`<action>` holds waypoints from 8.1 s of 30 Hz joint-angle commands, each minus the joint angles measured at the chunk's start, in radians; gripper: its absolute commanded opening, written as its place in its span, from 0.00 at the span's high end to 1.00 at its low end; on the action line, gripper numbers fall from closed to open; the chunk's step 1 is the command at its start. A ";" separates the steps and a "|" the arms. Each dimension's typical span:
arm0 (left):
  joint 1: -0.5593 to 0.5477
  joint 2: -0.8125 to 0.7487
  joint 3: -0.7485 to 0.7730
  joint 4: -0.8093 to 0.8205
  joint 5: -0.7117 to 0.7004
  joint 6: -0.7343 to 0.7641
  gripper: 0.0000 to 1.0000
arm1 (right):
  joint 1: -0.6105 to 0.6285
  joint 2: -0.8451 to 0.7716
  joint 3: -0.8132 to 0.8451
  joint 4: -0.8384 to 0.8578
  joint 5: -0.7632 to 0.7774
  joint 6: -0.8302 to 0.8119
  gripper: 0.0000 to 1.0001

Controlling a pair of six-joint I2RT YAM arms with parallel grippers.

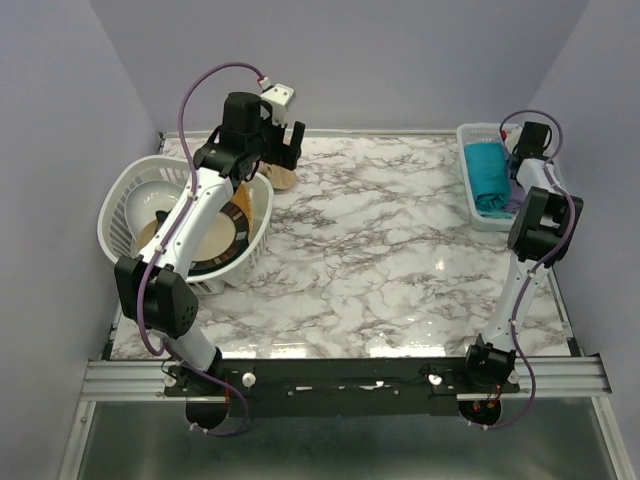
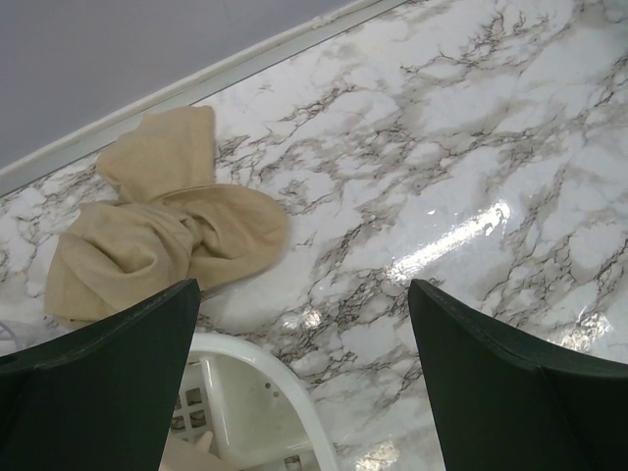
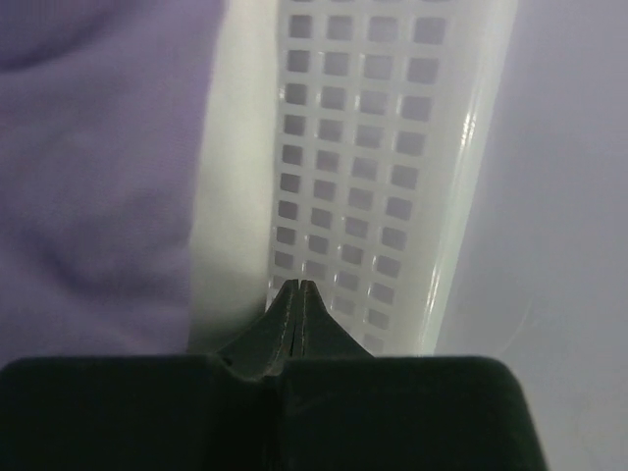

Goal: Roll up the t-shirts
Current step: Move the bin to the corner of the board, then move the T-shirt to the center of the board, then flatten out the T-shirt at the center of the board.

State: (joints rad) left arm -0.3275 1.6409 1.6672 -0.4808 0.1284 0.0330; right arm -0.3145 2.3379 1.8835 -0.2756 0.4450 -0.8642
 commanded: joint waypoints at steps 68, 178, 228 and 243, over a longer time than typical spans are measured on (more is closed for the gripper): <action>-0.039 0.047 0.016 -0.022 -0.076 0.059 0.01 | -0.080 -0.200 0.115 -0.732 -0.606 0.269 0.99; -0.062 -0.716 -0.405 -0.078 0.053 0.076 0.18 | 0.902 -0.853 -0.460 -0.619 -0.907 0.309 0.09; 0.438 -0.886 -0.409 -0.022 0.304 -0.056 0.12 | 1.249 -0.776 0.036 -0.453 -0.539 0.275 0.99; 0.415 -0.656 -0.287 0.151 0.421 -0.171 0.12 | 0.893 -1.515 -0.600 -0.393 -0.266 0.105 0.99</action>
State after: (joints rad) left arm 0.1032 0.9646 1.3689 -0.3809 0.4709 -0.0948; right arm 0.6071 1.0077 1.6611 -0.5983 0.0963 -0.6846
